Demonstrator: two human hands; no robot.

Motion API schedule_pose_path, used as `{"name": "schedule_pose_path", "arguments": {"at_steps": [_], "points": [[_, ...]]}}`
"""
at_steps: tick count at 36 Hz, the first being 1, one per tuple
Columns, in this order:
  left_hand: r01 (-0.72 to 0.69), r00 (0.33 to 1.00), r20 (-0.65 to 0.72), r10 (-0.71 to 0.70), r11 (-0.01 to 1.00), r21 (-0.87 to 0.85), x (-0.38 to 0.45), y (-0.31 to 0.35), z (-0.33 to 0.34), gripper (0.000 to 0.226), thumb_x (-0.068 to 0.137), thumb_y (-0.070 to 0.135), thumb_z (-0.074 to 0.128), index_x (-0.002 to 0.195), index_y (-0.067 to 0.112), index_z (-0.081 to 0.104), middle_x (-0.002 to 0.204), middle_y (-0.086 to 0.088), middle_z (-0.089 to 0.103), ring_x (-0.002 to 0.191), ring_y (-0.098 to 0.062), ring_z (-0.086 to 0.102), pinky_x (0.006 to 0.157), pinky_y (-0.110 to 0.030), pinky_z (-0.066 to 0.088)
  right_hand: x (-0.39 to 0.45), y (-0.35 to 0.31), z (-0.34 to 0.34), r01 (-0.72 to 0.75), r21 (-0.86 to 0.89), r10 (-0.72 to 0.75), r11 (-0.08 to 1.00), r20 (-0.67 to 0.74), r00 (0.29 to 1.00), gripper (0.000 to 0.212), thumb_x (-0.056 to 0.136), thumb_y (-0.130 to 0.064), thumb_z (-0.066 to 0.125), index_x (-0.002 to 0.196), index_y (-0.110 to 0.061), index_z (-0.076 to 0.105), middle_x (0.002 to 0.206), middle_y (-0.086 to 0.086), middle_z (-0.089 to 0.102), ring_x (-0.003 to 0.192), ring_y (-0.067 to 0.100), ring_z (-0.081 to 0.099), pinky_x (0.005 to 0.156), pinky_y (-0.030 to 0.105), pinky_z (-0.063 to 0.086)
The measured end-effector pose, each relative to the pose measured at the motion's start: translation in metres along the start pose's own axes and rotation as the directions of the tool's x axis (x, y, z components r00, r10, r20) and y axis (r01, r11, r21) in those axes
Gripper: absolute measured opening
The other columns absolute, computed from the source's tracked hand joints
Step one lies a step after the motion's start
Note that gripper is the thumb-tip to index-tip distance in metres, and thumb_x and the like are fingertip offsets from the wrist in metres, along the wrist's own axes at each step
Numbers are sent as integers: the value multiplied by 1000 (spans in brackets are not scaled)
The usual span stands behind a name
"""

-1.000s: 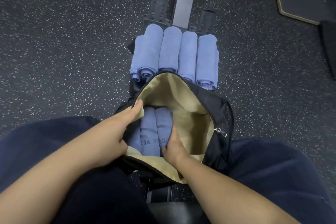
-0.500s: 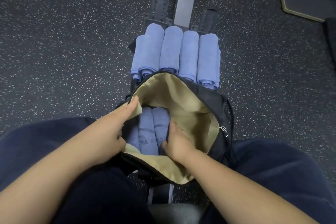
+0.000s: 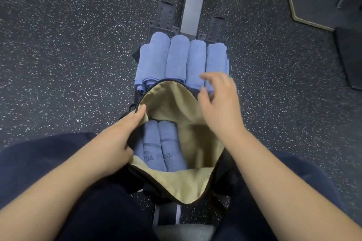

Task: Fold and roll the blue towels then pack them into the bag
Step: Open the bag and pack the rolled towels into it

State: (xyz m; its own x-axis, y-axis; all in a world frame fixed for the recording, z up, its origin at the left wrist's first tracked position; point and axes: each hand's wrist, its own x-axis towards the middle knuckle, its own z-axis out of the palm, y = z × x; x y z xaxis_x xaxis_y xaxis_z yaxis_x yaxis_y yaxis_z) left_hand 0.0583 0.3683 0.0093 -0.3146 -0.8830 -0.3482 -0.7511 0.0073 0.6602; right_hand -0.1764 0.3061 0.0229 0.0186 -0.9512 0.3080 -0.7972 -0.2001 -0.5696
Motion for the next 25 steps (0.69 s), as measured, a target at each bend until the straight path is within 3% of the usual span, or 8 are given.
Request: {"name": "schedule_pose_path", "arguments": {"at_steps": [4, 7, 10, 12, 16, 21, 25], "points": [[-15, 1000, -16, 15, 1000, -3, 1, 0, 0, 98, 79, -11, 49, 131, 51, -7, 142, 28, 4, 131, 14, 6, 93, 10, -1, 37, 26, 5, -206, -118, 216, 971, 82, 973, 35, 88, -11, 50, 121, -13, 60, 126, 10, 51, 120, 31, 41, 92, 16, 20], [-14, 1000, -19, 14, 1000, -14, 2, 0, 0, 99, 78, -12, 49, 131, 51, -7, 140, 29, 3, 131, 14, 5, 92, 10, -1, 57, 47, 14, -408, -178, 440, 895, 210, 873, 42, 93, -20, 49, 135, -22, 50, 143, 10, 34, 132, 31, 30, 104, 24, 20], [-13, 1000, -26, 13, 1000, -21, 3, 0, 0, 99, 78, -12, 49, 130, 53, -6, 140, 30, 3, 131, 15, 4, 92, 10, -2, 68, 60, 29, -508, -228, 556, 831, 308, 772, 51, 93, -36, 52, 142, -31, 41, 153, 11, 18, 137, 35, 27, 113, 34, 23], [-10, 999, -33, 9, 1000, -30, 3, 0, 0, 98, 78, -12, 48, 130, 52, -4, 139, 31, 2, 130, 16, 3, 92, 10, -2, 73, 65, 38, -539, -262, 599, 800, 356, 717, 58, 90, -46, 54, 144, -34, 36, 156, 10, 9, 140, 34, 23, 114, 36, 24], [-8, 999, -34, 6, 999, -44, 4, 0, 0, 98, 79, -11, 48, 132, 52, -6, 139, 31, 1, 129, 18, 0, 90, 11, -2, 82, 69, 52, -535, -327, 627, 779, 371, 685, 62, 86, -54, 57, 139, -28, 39, 154, 10, 4, 132, 37, 33, 103, 35, 32], [-29, 999, -14, 29, 998, -51, 7, -1, 0, 99, 78, -13, 48, 130, 53, -5, 131, 39, -3, 113, 35, -10, 92, 10, -2, 90, 67, 63, -571, -395, 694, 720, 374, 616, 73, 77, -62, 60, 139, -33, 35, 155, 9, -2, 127, 38, 38, 105, 41, 35], [-20, 1000, -4, 20, 999, -49, 9, 0, 0, 99, 79, -13, 46, 128, 54, -6, 127, 44, -6, 124, 28, -7, 94, 9, -2, 97, 65, 67, -575, -466, 739, 673, 379, 557, 77, 73, -63, 59, 138, -31, 33, 155, 10, -6, 125, 40, 37, 99, 42, 37]]}}
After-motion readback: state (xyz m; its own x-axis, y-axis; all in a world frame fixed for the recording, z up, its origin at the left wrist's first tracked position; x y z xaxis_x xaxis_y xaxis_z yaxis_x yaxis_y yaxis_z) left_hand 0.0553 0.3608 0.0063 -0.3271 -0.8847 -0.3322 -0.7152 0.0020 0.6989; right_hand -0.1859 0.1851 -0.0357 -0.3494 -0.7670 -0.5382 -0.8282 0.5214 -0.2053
